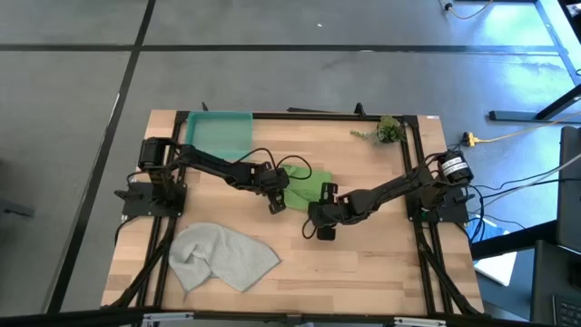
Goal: Roll microfiber towels into tight, uniform cylinder then place into a basket
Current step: Roll the green towel
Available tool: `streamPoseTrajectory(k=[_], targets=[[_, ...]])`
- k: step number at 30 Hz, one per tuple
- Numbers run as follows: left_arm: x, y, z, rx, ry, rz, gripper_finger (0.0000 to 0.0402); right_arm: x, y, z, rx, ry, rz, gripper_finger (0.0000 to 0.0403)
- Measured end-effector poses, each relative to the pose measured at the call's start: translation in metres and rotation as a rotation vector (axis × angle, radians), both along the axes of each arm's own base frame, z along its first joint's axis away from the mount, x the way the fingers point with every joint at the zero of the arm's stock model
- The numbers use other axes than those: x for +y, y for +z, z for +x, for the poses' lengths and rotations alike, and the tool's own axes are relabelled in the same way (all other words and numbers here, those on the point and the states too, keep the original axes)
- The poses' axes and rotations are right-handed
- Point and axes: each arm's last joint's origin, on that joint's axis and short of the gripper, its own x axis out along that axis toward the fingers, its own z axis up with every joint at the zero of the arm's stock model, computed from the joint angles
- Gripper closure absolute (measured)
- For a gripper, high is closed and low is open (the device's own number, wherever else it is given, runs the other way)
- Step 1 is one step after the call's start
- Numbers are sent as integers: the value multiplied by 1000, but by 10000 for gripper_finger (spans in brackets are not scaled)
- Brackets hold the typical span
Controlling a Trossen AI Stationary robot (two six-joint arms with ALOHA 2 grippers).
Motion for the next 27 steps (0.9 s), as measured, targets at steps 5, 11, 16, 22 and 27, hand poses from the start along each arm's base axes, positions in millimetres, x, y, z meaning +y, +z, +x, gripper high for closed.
streamPoseTrajectory(k=[5,11,16,22,27], targets=[[0,0,0,0,0,0,402,-15,9,4,48,-67,-2,397],[0,0,0,1,-2,1,402,-36,15,9,83,-86,69,399],[-1,0,0,6,-25,14,402,-57,19,14,80,-122,141,400],[-3,0,0,13,-29,21,402,-85,24,15,97,-175,225,401],[-7,-1,-1,30,-59,52,402,-102,23,14,108,-137,325,401]])
